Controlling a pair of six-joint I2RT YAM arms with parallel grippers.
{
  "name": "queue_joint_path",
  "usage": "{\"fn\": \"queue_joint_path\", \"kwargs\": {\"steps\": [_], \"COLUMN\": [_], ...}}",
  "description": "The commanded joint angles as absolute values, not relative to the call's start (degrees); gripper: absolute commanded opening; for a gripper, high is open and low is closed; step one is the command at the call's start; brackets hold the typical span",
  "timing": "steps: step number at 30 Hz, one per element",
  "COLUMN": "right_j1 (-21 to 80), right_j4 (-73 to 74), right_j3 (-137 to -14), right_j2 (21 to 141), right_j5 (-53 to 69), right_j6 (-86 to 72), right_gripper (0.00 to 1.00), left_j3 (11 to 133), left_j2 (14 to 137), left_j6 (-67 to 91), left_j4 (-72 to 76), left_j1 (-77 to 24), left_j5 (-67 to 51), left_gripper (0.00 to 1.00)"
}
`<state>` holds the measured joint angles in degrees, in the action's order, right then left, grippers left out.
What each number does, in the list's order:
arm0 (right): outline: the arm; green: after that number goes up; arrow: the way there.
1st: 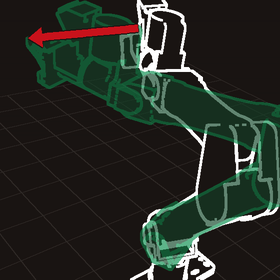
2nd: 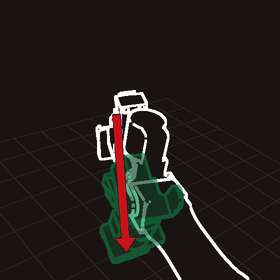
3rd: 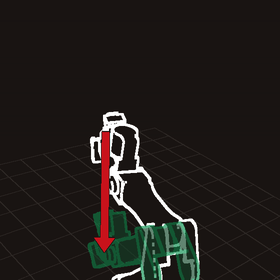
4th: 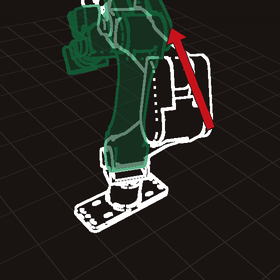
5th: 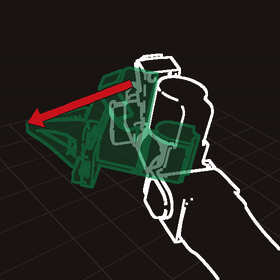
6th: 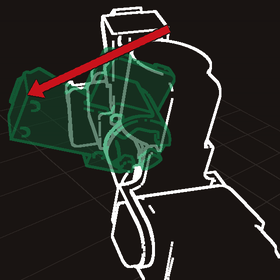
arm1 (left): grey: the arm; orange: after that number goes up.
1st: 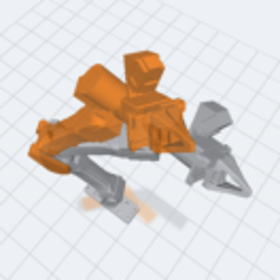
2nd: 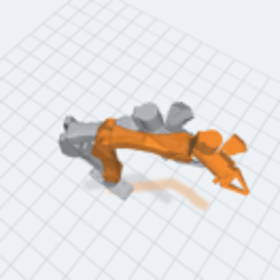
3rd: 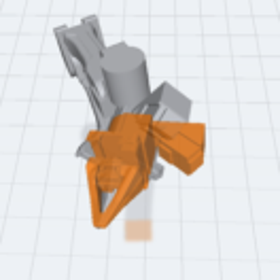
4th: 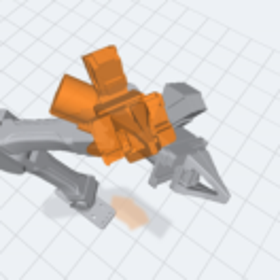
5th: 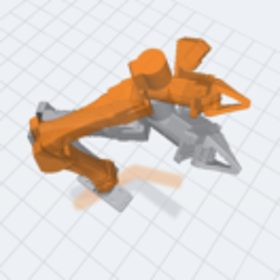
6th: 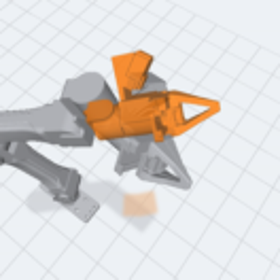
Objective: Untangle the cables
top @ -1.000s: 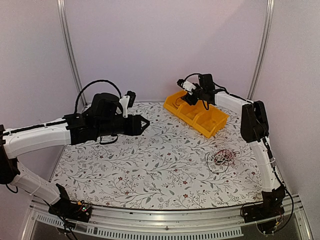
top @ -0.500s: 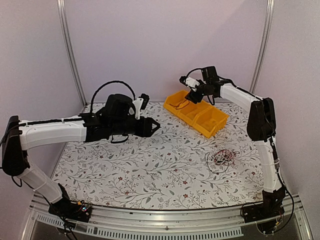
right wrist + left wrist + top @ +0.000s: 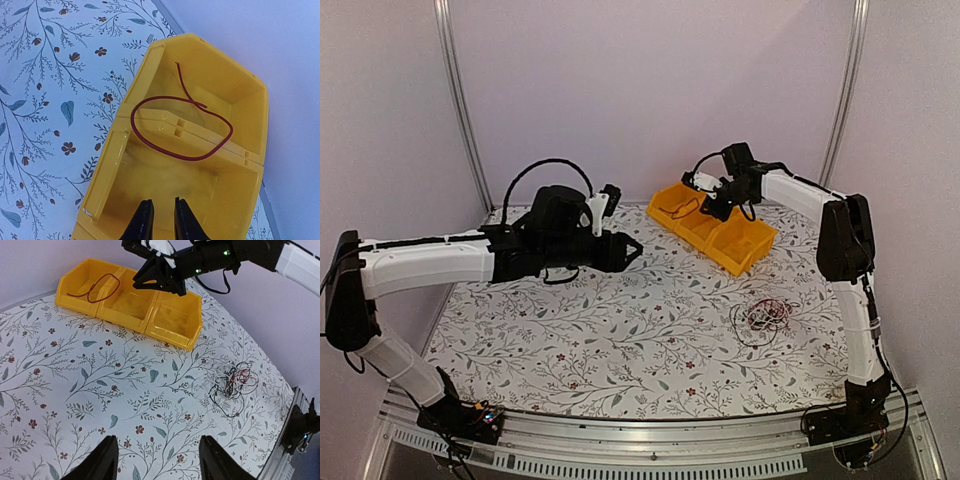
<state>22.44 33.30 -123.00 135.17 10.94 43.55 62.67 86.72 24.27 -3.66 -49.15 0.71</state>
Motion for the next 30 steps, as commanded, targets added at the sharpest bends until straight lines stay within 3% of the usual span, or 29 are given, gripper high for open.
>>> {"fn": "queue_joint_path", "kwargs": {"steps": [1,13,30], "right_j1": [22.2,22.24,22.48], "right_j4": [34.67,28.97,20.17], "right_j3": [-124.42,-127.03,-133.34], "right_j2": [135.86,142.32,145.9], "right_j5": [10.22,9.49,8.53], "right_j6": [41.95,37.96,34.05], "right_gripper": [0.15,0.03,0.0], "left_j3": [61.0,60.11,59.06], "left_j2": [83.86,81.02,76.6], "left_j6": [25.35,27.71,30.23], "left_j4": [-2.91,-7.02,-14.45], "left_j1": [-49.78,-49.97,-50.78], "left_j5": [1.97,3.9,6.22], "left_gripper": [0.58,0.58,0.57]}}
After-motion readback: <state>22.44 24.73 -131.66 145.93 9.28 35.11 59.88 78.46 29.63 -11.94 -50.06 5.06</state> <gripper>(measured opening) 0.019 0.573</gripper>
